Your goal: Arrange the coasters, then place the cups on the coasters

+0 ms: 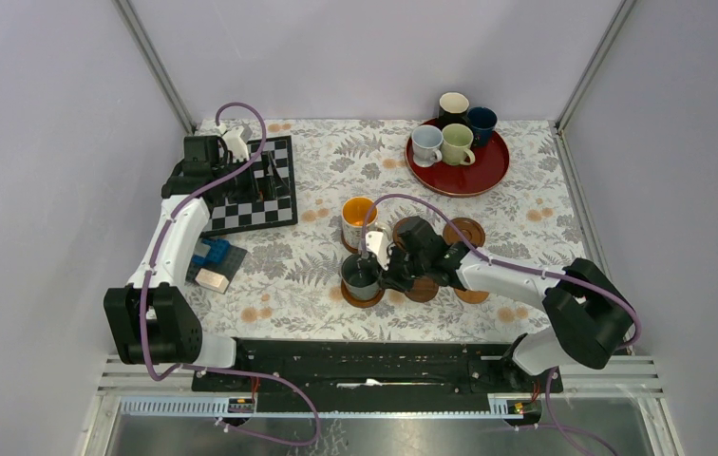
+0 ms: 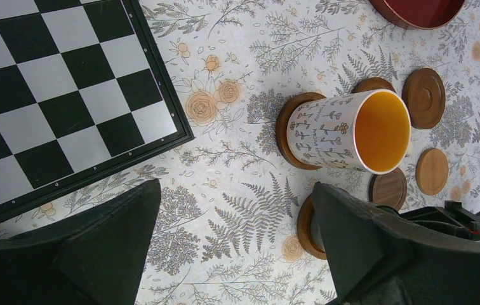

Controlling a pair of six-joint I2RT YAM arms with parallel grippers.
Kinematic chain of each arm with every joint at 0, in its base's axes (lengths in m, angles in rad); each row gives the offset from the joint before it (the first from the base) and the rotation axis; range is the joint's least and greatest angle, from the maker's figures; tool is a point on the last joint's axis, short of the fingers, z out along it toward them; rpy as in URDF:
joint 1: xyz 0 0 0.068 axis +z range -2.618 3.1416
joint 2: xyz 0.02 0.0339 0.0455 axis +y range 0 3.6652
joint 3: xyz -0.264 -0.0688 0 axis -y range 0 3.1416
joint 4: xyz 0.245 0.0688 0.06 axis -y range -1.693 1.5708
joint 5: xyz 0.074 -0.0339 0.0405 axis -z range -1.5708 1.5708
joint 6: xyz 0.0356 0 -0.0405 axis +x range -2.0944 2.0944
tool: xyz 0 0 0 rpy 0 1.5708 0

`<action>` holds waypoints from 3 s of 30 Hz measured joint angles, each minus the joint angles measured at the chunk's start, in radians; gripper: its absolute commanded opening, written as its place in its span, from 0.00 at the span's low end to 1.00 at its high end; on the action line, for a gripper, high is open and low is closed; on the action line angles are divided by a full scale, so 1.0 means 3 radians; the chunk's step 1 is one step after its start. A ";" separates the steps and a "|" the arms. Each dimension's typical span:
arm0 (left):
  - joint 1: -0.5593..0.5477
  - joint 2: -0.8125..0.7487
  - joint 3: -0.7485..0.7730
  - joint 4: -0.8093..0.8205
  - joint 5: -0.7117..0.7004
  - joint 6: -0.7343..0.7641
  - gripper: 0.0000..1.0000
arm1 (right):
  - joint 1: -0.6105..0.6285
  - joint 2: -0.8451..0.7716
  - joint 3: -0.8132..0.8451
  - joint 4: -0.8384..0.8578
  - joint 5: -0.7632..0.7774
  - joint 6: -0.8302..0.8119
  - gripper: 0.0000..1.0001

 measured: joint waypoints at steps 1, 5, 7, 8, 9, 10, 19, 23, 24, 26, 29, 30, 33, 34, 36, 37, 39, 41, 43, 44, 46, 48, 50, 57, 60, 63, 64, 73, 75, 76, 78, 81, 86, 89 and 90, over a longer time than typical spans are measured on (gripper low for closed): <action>0.0000 0.0000 0.0000 0.0000 0.0000 0.0000 0.99 | 0.0000 0.0003 0.0000 0.0001 -0.0004 0.0000 0.21; 0.0000 0.0000 0.0000 0.0000 0.0000 0.0000 0.99 | 0.0001 0.0003 0.0000 0.0001 -0.0006 0.0001 0.33; 0.0000 0.0000 0.0000 0.0000 0.0000 0.0000 0.99 | 0.0004 0.0003 0.0000 0.0001 -0.0013 0.0009 0.39; 0.0000 0.0000 0.0000 0.0000 0.0000 0.0000 0.99 | 0.0006 0.0003 0.0000 0.0001 -0.0017 0.0017 0.43; 0.0000 0.0000 0.0000 0.0000 0.0000 0.0000 0.99 | 0.0009 0.0003 0.0000 0.0001 -0.0019 0.0022 0.47; 0.0000 0.0000 0.0000 0.0000 0.0000 0.0000 0.99 | 0.0013 0.0003 0.0000 -0.0001 -0.0020 0.0024 0.50; 0.0000 0.0000 0.0000 0.0000 0.0000 0.0000 0.99 | 0.0015 -0.0253 -0.0001 -0.0121 -0.0051 0.0083 0.68; 0.0000 0.0000 0.0000 0.0000 0.0001 0.0000 0.99 | 0.0015 -0.0406 0.0004 -0.0317 -0.0075 0.0089 0.79; 0.0000 0.0000 0.0000 0.0000 0.0001 0.0000 0.99 | 0.0015 -0.0455 0.0013 -0.0397 -0.0083 0.0085 0.80; 0.0000 0.0000 0.0000 0.0000 0.0001 0.0000 0.99 | 0.0014 -0.0538 0.0078 -0.0563 -0.0111 0.0084 0.80; 0.0000 0.0000 0.0000 0.0000 0.0003 0.0000 0.99 | -0.0043 -0.0575 0.0318 -0.0821 -0.0239 0.0080 0.81; 0.0000 0.0000 0.0000 0.0000 0.0004 0.0000 0.99 | -0.0103 -0.0575 0.0417 -0.0886 -0.0317 0.0079 0.81; 0.0000 0.0000 0.0000 0.0000 0.0004 0.0000 0.99 | -0.0385 -0.0575 0.0674 -0.1022 -0.0538 0.0078 0.81; 0.0000 0.0000 0.0000 0.0000 0.0004 0.0000 0.99 | -0.0474 -0.0572 0.0740 -0.1054 -0.0579 0.0075 0.80; 0.0000 -0.0001 0.0000 0.0000 0.0004 0.0000 0.99 | -0.0641 -0.0562 0.0861 -0.1105 -0.0669 0.0070 0.80; 0.0000 -0.0001 0.0000 0.0000 0.0004 0.0000 0.99 | -0.0694 -0.0554 0.0895 -0.1120 -0.0692 0.0066 0.80; 0.0000 -0.0001 0.0000 0.0000 0.0004 0.0000 0.99 | -0.0788 -0.0525 0.0966 -0.1153 -0.0715 0.0057 0.79; 0.0000 0.0000 0.0000 0.0000 0.0004 0.0000 0.99 | -0.0875 -0.0467 0.1016 -0.1171 -0.0722 0.0055 0.78; 0.0000 0.0000 0.0000 0.0000 0.0004 0.0000 0.99 | -0.0959 -0.0373 0.1061 -0.1186 -0.0727 0.0050 0.72; 0.0000 -0.0001 0.0000 0.0000 0.0005 0.0000 0.99 | -0.1012 -0.0298 0.1088 -0.1202 -0.0707 0.0039 0.69; 0.0000 0.0000 0.0000 0.0000 0.0004 0.0000 0.99 | -0.1053 -0.0223 0.1095 -0.1200 -0.0671 0.0009 0.62; 0.0000 0.0000 0.0000 0.0000 0.0005 -0.0001 0.99 | -0.1077 -0.0168 0.1078 -0.1204 -0.0614 -0.0032 0.53; 0.0000 0.0000 0.0000 0.0000 0.0006 -0.0001 0.99 | -0.1076 -0.0156 0.1017 -0.1191 -0.0591 -0.0058 0.45; 0.0000 0.0000 0.0000 0.0000 0.0027 -0.0001 0.99 | -0.0928 -0.0156 0.0623 -0.1034 -0.0430 -0.0008 0.33; 0.0000 0.0000 0.0000 0.0000 0.0028 0.0000 0.99 | -0.0750 -0.0149 0.0504 -0.0951 -0.0309 0.0011 0.33; 0.0000 0.0000 -0.0003 0.0000 0.0028 0.0000 0.99 | -0.0650 -0.0134 0.0445 -0.0865 -0.0215 0.0010 0.33; 0.0000 0.0000 -0.0006 0.0003 0.0027 0.0000 0.99 | -0.0629 -0.0126 0.0435 -0.0833 -0.0174 0.0006 0.33; 0.0000 -0.0001 -0.0075 0.0000 0.0039 0.0001 0.99 | -0.0507 -0.0086 0.0381 -0.0664 0.0003 -0.0022 0.35; 0.0000 -0.0001 -0.0075 0.0001 0.0039 0.0001 0.99 | -0.0476 -0.0086 0.0379 -0.0661 0.0003 -0.0028 0.37; 0.0000 -0.0001 -0.0075 0.0000 0.0039 0.0001 0.99 | -0.0460 -0.0086 0.0379 -0.0660 0.0001 -0.0031 0.38; 0.0000 -0.0001 -0.0075 0.0001 0.0041 0.0001 0.99 | -0.0440 -0.0086 0.0379 -0.0660 0.0001 -0.0038 0.39; 0.0000 -0.0001 -0.0075 0.0001 0.0048 0.0000 0.99 | -0.0427 -0.0086 0.0360 -0.0659 -0.0001 -0.0045 0.41; 0.0000 -0.0001 -0.0075 0.0001 0.0055 0.0000 0.99 | -0.0421 -0.0086 0.0324 -0.0671 -0.0008 -0.0060 0.45; 0.0000 -0.0001 -0.0075 0.0001 0.0055 0.0000 0.99 | -0.0420 -0.0086 0.0320 -0.0671 -0.0014 -0.0069 0.48; 0.0000 -0.0001 -0.0075 0.0001 0.0055 0.0000 0.99 | -0.0418 -0.0086 0.0318 -0.0671 -0.0017 -0.0071 0.49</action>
